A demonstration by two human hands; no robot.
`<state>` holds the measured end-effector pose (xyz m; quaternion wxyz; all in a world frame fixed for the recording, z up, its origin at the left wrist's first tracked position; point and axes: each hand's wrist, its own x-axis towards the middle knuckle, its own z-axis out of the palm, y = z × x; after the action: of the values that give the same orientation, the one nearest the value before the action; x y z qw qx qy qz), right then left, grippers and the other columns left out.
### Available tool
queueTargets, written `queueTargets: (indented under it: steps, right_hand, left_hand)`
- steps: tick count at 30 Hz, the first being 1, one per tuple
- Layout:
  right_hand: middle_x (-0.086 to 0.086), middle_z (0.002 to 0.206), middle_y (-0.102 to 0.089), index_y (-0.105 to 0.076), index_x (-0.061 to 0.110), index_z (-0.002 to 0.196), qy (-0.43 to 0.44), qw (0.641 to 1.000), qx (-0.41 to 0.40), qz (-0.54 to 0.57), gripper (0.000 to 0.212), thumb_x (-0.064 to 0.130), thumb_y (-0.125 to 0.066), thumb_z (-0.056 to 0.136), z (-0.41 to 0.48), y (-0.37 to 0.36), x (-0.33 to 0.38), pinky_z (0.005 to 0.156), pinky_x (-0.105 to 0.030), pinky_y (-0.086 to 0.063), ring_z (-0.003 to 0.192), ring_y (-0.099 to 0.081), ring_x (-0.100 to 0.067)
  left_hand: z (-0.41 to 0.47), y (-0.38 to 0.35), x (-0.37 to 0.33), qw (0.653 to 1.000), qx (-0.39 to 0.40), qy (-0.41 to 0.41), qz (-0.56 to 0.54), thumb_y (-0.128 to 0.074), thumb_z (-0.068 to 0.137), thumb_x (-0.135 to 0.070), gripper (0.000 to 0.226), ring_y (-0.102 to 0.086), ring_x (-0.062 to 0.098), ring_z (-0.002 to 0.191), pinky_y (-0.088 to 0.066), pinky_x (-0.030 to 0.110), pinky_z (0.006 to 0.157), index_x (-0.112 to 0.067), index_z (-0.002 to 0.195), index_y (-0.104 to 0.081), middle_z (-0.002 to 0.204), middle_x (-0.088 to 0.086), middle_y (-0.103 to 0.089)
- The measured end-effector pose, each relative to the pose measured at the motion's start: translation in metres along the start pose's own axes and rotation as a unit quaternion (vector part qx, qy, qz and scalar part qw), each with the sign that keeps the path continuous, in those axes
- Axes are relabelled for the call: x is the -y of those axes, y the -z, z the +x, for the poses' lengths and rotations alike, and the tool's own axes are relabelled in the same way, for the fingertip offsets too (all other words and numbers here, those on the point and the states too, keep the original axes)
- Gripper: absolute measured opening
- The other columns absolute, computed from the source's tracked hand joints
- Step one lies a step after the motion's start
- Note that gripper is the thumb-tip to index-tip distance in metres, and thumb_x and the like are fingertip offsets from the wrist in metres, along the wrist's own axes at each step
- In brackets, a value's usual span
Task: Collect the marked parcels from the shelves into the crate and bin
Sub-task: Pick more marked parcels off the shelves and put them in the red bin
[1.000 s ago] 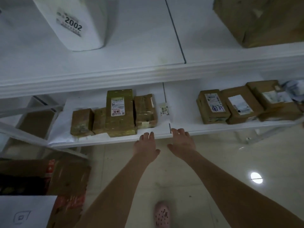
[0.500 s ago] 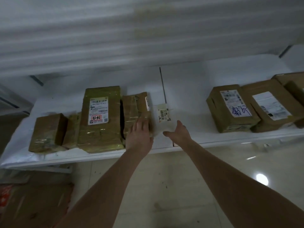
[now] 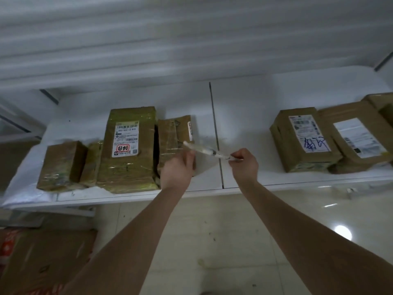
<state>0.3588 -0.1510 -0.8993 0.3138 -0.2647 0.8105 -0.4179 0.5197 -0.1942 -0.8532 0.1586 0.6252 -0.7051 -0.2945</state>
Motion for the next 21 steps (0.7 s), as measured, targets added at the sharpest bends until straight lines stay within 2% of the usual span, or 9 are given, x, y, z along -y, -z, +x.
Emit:
queueTargets:
  steps: [2, 4, 7, 9, 11, 14, 16, 19, 21]
  right_hand:
    - [-0.002, 0.084, -0.059, -0.058, 0.016, 0.077, 0.043, 0.998, -0.015, -0.034, 0.022, -0.004, -0.055, 0.087, -0.003, 0.02, -0.006, 0.057, -0.015, -0.038, 0.075, -0.054, -0.017]
    - [-0.006, 0.093, -0.06, -0.06, 0.019, 0.078, 0.066, 0.996, -0.024, -0.06, 0.024, -0.004, -0.058, 0.086, -0.005, 0.036, -0.011, 0.059, -0.013, -0.037, 0.079, -0.056, -0.018]
    - [-0.005, 0.106, -0.059, -0.063, 0.021, 0.097, 0.051, 0.997, -0.014, -0.058, 0.024, 0.0, -0.057, 0.088, -0.011, 0.052, -0.013, 0.064, -0.017, -0.039, 0.084, -0.055, -0.015]
    - [-0.002, 0.115, -0.057, -0.053, 0.019, 0.127, -0.015, 1.0, -0.012, 0.002, 0.036, 0.006, -0.053, 0.094, -0.018, 0.06, -0.011, 0.065, -0.017, -0.04, 0.09, -0.056, -0.015]
    - [-0.004, 0.117, -0.06, -0.041, 0.017, 0.139, -0.063, 0.996, -0.004, 0.055, 0.044, 0.02, -0.053, 0.096, -0.027, 0.065, -0.009, 0.071, -0.024, -0.047, 0.093, -0.061, -0.018]
    - [-0.006, 0.109, -0.066, -0.036, 0.016, 0.142, -0.084, 0.988, 0.069, 0.106, 0.059, 0.036, -0.061, 0.092, -0.04, 0.066, -0.01, 0.082, -0.037, -0.054, 0.084, -0.068, -0.017]
    - [-0.006, 0.107, -0.067, -0.037, 0.016, 0.141, -0.083, 0.984, 0.102, 0.121, 0.063, 0.027, -0.068, 0.088, -0.042, 0.063, -0.012, 0.078, -0.035, -0.057, 0.081, -0.069, -0.018]
    - [-0.007, 0.099, -0.068, -0.05, 0.015, 0.13, -0.069, 0.986, 0.052, 0.143, 0.049, 0.006, -0.064, 0.084, -0.028, 0.06, -0.012, 0.063, -0.025, -0.057, 0.073, -0.067, -0.017]
    - [-0.009, 0.102, -0.068, -0.053, 0.016, 0.129, -0.069, 0.99, 0.008, 0.121, 0.046, 0.003, -0.06, 0.085, -0.01, 0.06, -0.015, 0.062, -0.025, -0.056, 0.076, -0.067, -0.018]
  left_hand:
    - [-0.007, 0.003, -0.017, 0.957, 0.013, 0.152, -0.245, -0.039, 0.1, -0.044, 0.041, -0.068, 0.018, 0.064, -0.055, 0.033, 0.061, -0.013, 0.084, -0.061, 0.075, 0.004, -0.067]
    - [-0.014, 0.002, -0.027, 0.897, 0.045, 0.229, -0.375, -0.053, 0.096, -0.037, 0.029, -0.066, 0.011, 0.054, -0.055, 0.026, 0.053, -0.011, 0.088, -0.063, 0.071, 0.001, -0.067]
    - [-0.023, -0.006, -0.033, 0.882, 0.074, 0.242, -0.398, -0.065, 0.09, -0.015, 0.023, -0.065, 0.016, 0.064, -0.055, 0.02, 0.05, -0.001, 0.109, -0.065, 0.083, 0.008, -0.069]
    - [-0.027, -0.012, -0.036, 0.875, 0.064, 0.249, -0.41, -0.067, 0.088, -0.01, 0.025, -0.065, 0.02, 0.068, -0.056, 0.02, 0.051, -0.002, 0.111, -0.064, 0.092, 0.013, -0.068]
    - [-0.03, -0.019, -0.04, 0.87, 0.041, 0.261, -0.418, -0.067, 0.087, -0.006, 0.021, -0.066, 0.021, 0.07, -0.058, 0.022, 0.053, -0.003, 0.107, -0.063, 0.095, 0.014, -0.068]
    - [-0.029, -0.034, -0.046, 0.868, 0.025, 0.265, -0.419, -0.066, 0.087, -0.002, 0.022, -0.068, 0.022, 0.073, -0.059, 0.024, 0.056, 0.001, 0.108, -0.061, 0.099, 0.014, -0.068]
    - [-0.03, -0.045, -0.054, 0.872, 0.035, 0.259, -0.413, -0.065, 0.087, -0.001, 0.022, -0.068, 0.022, 0.074, -0.059, 0.025, 0.058, 0.002, 0.108, -0.06, 0.101, 0.015, -0.068]
    - [-0.028, -0.06, -0.062, 0.873, 0.069, 0.25, -0.413, -0.061, 0.089, 0.002, 0.016, -0.067, 0.023, 0.075, -0.06, 0.028, 0.067, -0.003, 0.104, -0.059, 0.099, 0.014, -0.065]
    - [-0.024, -0.065, -0.058, 0.914, 0.066, 0.192, -0.351, -0.058, 0.09, 0.001, 0.019, -0.066, 0.029, 0.093, -0.057, 0.033, 0.079, -0.005, 0.108, -0.06, 0.104, 0.013, -0.065]
